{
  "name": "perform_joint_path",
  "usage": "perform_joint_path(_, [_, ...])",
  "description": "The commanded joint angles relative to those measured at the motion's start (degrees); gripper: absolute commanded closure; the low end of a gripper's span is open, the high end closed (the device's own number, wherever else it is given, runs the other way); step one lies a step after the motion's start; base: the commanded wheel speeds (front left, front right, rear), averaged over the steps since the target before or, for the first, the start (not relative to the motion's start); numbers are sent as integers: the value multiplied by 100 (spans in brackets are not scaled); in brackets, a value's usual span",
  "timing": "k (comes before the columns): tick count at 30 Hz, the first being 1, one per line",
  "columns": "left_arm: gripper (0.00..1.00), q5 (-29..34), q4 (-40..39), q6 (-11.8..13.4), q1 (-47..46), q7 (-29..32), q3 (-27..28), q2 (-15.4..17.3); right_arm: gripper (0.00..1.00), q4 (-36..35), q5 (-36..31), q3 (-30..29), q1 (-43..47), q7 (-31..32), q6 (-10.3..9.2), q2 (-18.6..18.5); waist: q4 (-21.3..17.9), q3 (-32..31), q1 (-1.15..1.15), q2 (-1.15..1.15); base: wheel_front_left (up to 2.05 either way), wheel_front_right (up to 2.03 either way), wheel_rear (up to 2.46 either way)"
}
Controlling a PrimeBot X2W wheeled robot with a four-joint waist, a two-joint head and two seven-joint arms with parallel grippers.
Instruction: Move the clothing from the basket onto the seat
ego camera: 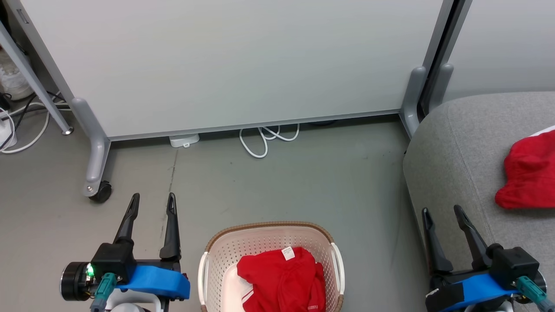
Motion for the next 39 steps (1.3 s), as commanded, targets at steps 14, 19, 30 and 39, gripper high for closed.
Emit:
perform_joint_path(14, [0, 96, 45, -85, -77, -15, 27, -31, 0, 18, -14, 9, -52, -22, 1, 31, -3, 86, 0, 0, 0, 0, 0])
perform_joint_path(19, [0, 209, 278, -177, -405, -15, -250, -31, 0, -68, -32, 11, -210, -22, 1, 15, -79, 291, 0, 0, 0, 0, 0])
perform_joint_path(30, [0, 369, 1672, -290, -1910, -14, -1279, 245, 0, -322, -57, 134, -943, -21, 1, -32, -661, 1434, 0, 0, 0, 0, 0])
perform_joint_path(39, [0, 193, 3020, -286, -3092, -15, -2571, 740, 0, -499, -48, 183, -1593, -22, 1, 8, -1123, 2539, 0, 0, 0, 0, 0])
